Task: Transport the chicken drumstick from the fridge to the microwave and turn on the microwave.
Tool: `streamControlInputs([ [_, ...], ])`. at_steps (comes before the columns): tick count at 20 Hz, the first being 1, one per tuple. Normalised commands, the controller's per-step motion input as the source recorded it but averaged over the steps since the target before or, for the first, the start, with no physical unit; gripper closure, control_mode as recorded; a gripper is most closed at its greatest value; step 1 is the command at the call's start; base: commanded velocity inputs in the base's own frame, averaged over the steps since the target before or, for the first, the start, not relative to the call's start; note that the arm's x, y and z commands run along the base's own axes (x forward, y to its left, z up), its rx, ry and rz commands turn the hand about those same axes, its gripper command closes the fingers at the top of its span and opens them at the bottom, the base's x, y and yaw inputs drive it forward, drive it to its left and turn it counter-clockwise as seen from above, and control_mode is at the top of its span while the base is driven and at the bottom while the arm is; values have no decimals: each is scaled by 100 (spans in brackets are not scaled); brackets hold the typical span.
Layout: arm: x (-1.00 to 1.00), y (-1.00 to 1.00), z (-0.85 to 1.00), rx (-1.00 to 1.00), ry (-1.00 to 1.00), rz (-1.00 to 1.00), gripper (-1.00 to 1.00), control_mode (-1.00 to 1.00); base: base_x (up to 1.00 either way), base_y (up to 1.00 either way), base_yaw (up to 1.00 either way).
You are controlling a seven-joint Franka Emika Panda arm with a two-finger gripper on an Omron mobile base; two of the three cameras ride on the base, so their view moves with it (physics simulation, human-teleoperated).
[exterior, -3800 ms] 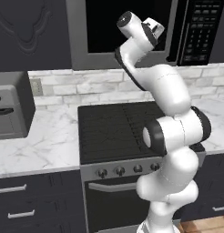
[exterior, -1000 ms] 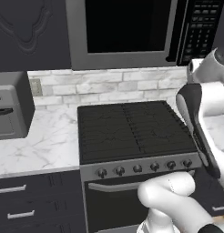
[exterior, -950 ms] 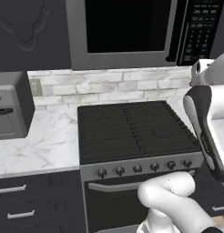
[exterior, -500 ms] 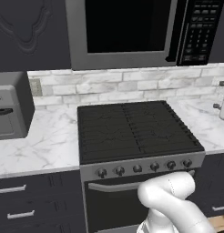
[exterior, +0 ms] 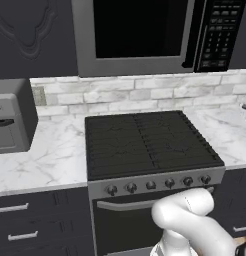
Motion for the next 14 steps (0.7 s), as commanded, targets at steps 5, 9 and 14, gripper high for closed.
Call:
streamControlInputs([
  [5,80,-7,21,13,0,4,-100,-100,0,0,0],
  [9,85,5,12,0,0,0,100,-100,0,0,0],
  [14,56,1,13,0,0,0,100,-100,0,0,0],
])
